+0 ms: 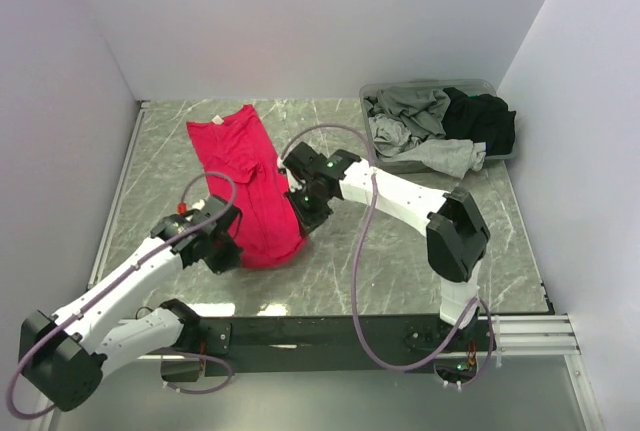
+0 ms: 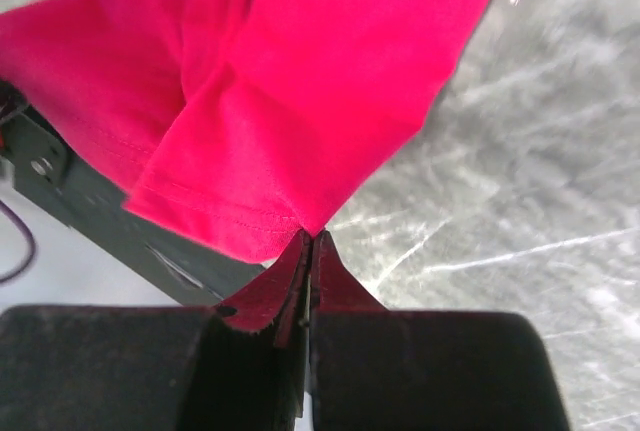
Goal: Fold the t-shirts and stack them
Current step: Fold the tshirt
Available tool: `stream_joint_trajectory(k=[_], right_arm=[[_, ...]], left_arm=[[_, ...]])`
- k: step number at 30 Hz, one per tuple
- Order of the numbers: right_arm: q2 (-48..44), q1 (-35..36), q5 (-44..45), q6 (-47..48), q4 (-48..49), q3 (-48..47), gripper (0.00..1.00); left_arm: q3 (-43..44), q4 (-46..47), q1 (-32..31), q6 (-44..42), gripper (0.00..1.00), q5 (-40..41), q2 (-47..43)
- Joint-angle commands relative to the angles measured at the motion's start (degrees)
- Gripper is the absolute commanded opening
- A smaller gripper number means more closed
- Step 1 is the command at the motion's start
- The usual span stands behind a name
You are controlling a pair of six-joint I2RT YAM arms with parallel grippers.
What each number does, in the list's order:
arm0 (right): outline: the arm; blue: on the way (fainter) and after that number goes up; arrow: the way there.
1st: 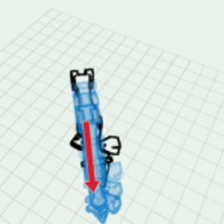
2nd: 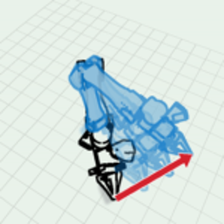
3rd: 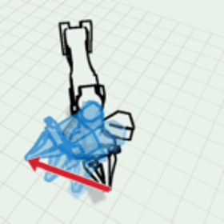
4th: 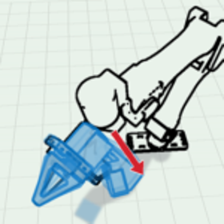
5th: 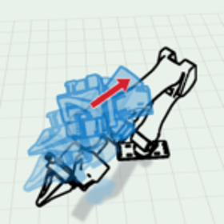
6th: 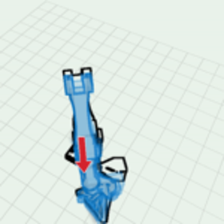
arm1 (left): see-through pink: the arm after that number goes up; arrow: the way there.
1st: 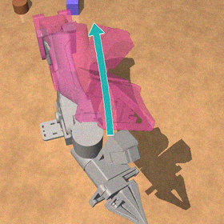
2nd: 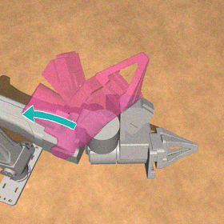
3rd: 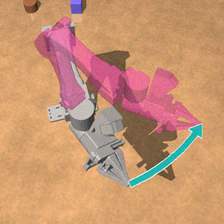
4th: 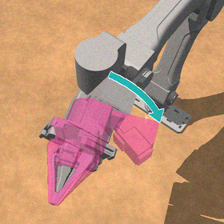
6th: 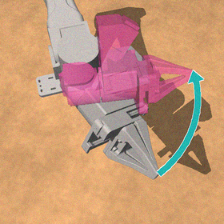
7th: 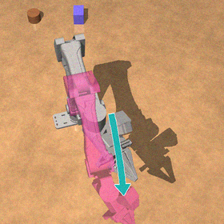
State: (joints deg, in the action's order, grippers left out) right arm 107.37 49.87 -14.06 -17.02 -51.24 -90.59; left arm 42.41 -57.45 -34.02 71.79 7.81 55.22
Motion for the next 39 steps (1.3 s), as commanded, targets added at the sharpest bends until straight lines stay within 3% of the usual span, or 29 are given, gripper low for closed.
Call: stream_joint_trajectory(k=[1, 6, 17, 28, 39], right_arm=[[3.62, -1.26, 1.93, 0.58, -3.07, -6.34, 0.0], [8.46, -2.14, 3.51, 0.93, -4.74, -16.62, 0.0], [21.2, -4.78, 6.42, 1.37, -5.19, -36.22, 0.0], [27.27, -7.94, 5.98, 0.75, 2.28, -42.21, 0.0], [32.72, -10.05, 2.64, -2.05, 10.45, -48.37, 0.0]], left_arm=[[2.67, 3.65, 5.88, -8.23, 0.0, 0.63, 1.55], [6.09, 8.23, 12.65, -14.3, 0.0, 0.19, 5.24], [7.42, 20.0, 23.28, -17.82, 0.0, -2.71, 13.15], [7.16, 34.5, 32.7, -20.37, 0.0, -9.21, 20.26], [9.44, 40.4, 37.71, -19.94, 0.0, -13.17, 27.47]])
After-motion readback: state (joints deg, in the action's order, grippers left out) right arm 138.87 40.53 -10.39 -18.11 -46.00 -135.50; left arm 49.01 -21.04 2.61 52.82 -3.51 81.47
